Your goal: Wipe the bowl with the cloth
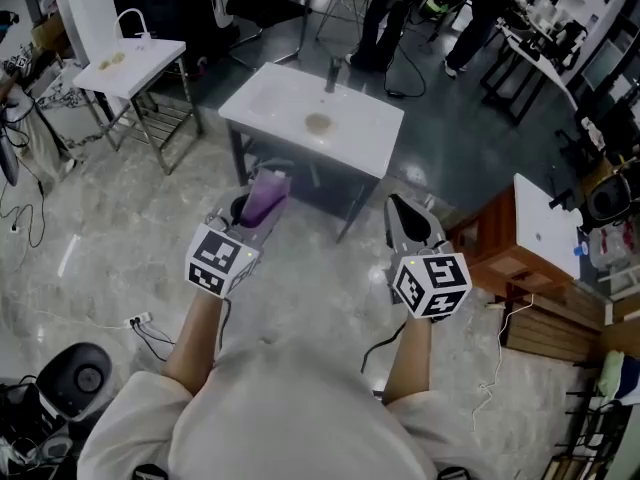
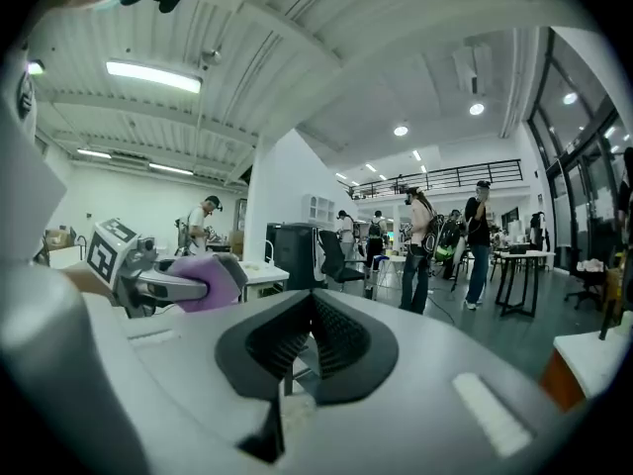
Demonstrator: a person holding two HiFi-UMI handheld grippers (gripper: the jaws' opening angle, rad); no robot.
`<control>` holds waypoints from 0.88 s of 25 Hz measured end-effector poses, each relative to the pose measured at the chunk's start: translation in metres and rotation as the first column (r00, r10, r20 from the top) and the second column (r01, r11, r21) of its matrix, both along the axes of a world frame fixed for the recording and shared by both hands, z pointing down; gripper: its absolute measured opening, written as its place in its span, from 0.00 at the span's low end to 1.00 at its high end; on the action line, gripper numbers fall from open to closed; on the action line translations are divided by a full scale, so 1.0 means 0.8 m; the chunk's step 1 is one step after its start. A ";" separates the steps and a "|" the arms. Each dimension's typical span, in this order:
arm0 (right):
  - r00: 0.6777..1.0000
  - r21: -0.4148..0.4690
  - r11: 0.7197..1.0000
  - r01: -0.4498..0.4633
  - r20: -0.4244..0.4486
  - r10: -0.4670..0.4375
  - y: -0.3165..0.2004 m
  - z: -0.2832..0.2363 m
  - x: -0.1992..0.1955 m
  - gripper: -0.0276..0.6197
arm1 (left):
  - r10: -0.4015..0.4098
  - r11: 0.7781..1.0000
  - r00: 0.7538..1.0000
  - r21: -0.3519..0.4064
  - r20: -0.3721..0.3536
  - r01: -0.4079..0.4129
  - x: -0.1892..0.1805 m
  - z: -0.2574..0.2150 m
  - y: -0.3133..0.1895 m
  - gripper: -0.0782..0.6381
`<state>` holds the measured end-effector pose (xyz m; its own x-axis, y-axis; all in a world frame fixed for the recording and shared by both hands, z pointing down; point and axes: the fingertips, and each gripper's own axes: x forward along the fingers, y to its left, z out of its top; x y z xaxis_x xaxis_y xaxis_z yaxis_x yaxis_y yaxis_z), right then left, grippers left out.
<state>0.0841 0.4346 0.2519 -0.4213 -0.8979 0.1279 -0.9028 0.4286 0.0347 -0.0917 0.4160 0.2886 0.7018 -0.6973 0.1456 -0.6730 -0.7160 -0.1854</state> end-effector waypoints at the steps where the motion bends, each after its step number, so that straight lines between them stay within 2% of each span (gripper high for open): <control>1: 1.000 -0.008 1.000 0.003 -0.010 -0.003 -0.002 0.005 0.002 0.05 | -0.001 1.000 1.000 0.000 0.001 0.001 0.003 0.001 -0.003 0.24; 5: 0.998 -0.035 0.999 0.033 -0.046 -0.035 -0.007 0.020 0.011 0.05 | 0.000 1.000 1.000 -0.006 -0.003 0.000 0.024 0.005 -0.006 0.24; 8: 0.997 -0.005 0.999 0.035 -0.067 -0.035 -0.009 0.019 0.025 0.05 | -0.004 1.000 1.000 -0.013 -0.007 0.004 0.041 0.011 -0.005 0.24; 11: 0.999 0.018 1.000 0.016 -0.047 -0.016 -0.016 0.017 0.047 0.05 | -0.015 1.000 1.000 -0.013 -0.002 0.015 0.056 0.016 -0.004 0.24; 15: 0.998 0.008 0.999 0.049 -0.045 -0.049 -0.024 0.027 0.060 0.05 | -0.041 0.999 0.999 -0.009 0.013 0.041 0.069 0.026 -0.002 0.24; 22: 0.994 -0.061 0.993 0.105 -0.022 -0.106 -0.054 0.052 0.057 0.05 | -0.082 0.995 0.997 -0.053 0.001 0.082 0.065 0.044 -0.029 0.24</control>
